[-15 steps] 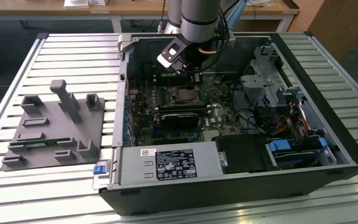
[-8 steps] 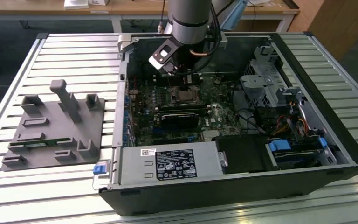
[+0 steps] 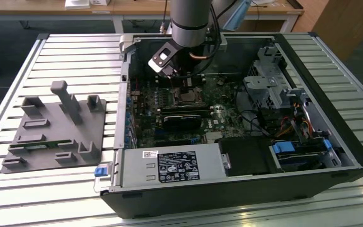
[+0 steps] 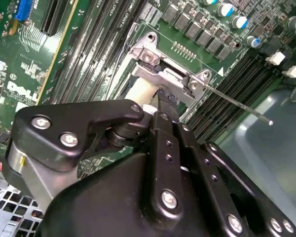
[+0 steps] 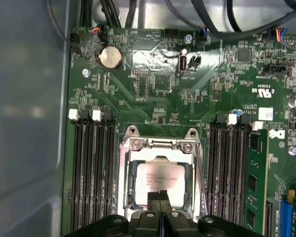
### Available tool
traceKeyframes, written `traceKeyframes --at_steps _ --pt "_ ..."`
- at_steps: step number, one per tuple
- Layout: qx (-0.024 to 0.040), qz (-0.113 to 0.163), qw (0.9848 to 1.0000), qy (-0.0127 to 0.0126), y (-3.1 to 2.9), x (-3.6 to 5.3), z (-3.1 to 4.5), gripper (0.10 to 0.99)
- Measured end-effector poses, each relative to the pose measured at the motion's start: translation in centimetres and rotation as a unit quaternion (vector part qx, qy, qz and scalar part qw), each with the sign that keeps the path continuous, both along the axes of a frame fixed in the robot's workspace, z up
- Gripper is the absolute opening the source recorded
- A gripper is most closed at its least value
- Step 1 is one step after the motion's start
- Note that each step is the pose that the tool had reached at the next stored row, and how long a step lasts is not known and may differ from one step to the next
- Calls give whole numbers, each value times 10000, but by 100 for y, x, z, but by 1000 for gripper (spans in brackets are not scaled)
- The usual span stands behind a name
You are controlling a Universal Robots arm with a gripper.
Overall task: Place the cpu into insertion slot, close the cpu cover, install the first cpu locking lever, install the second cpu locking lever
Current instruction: 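Close the cpu cover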
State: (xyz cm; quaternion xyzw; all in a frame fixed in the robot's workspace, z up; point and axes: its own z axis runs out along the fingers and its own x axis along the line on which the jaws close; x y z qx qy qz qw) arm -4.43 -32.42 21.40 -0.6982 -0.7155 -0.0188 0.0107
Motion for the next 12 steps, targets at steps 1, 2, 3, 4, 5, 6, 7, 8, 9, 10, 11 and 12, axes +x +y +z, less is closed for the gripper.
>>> traceKeyframes --at_steps 1,2,3,4,5,6,7,8,9,10,11,12 --pt "0 0 10000 0 0 -6 -9 106" --pt "0 0 10000 0 0 -13 -19 106" --pt "0 0 10000 0 0 -20 -29 106" --pt "1 0 10000 0 0 -27 -39 106" --pt "0 0 10000 0 0 -35 -47 106" --pt "0 0 10000 0 0 -41 -56 106" --pt "0 0 10000 0 0 -46 -66 106" --pt "0 0 10000 0 0 -49 -76 106" --pt "0 1 10000 0 0 -50 -86 106" --pt "0 1 10000 0 0 -50 -96 106" --pt "-1 1 10000 0 0 -51 -107 106" --pt "-2 1 10000 0 0 -51 -117 106"
